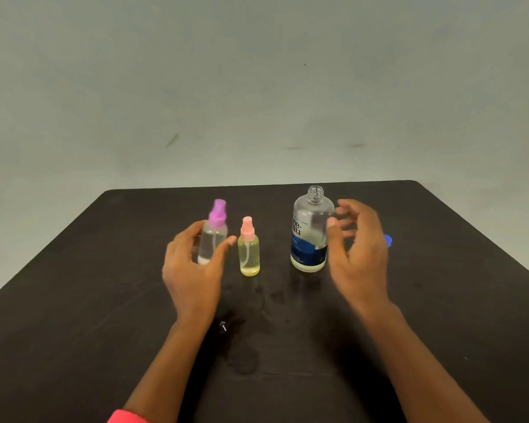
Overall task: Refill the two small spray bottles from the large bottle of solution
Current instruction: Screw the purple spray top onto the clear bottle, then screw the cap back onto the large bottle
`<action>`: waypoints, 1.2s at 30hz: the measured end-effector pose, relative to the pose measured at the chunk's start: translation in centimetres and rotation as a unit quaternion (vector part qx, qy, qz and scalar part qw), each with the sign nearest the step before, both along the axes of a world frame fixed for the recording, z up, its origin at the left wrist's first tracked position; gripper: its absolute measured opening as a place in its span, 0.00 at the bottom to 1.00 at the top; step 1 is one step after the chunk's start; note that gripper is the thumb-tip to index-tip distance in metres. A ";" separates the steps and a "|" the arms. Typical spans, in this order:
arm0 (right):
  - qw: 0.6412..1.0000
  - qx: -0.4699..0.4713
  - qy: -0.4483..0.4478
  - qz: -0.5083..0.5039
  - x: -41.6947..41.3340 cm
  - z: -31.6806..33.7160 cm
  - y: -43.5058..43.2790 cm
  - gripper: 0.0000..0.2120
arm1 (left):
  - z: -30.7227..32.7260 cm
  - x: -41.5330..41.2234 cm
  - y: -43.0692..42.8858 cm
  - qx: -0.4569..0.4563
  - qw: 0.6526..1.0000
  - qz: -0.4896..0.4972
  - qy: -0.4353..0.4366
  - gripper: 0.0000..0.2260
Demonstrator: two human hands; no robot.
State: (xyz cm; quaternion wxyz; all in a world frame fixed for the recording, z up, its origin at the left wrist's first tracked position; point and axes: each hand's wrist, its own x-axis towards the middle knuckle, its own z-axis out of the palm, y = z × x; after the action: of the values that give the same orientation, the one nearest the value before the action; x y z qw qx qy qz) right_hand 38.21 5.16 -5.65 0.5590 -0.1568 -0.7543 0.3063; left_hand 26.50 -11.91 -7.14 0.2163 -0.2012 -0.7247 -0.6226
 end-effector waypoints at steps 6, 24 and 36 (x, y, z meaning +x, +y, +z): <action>0.941 -0.059 -0.255 -0.217 2.1 -2.0 6.2 0.23 | -0.8 -1.7 -0.5 0.003 0.991 0.029 -0.134 0.13; 0.947 -0.098 -0.258 -0.163 1.3 -3.4 7.5 0.11 | -1.8 -2.7 -0.4 -0.029 0.980 0.019 -0.195 0.18; 0.977 -0.180 0.106 0.049 -2.1 5.8 2.1 0.09 | -1.7 -2.6 -0.4 -0.039 0.976 -0.009 -0.212 0.25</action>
State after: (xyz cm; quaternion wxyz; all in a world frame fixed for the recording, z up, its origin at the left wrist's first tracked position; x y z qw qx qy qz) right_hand 36.12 7.23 0.11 0.5830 -0.1845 -0.6299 0.4788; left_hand 23.87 -12.27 -8.86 0.0440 -0.0793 -0.7760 -0.6242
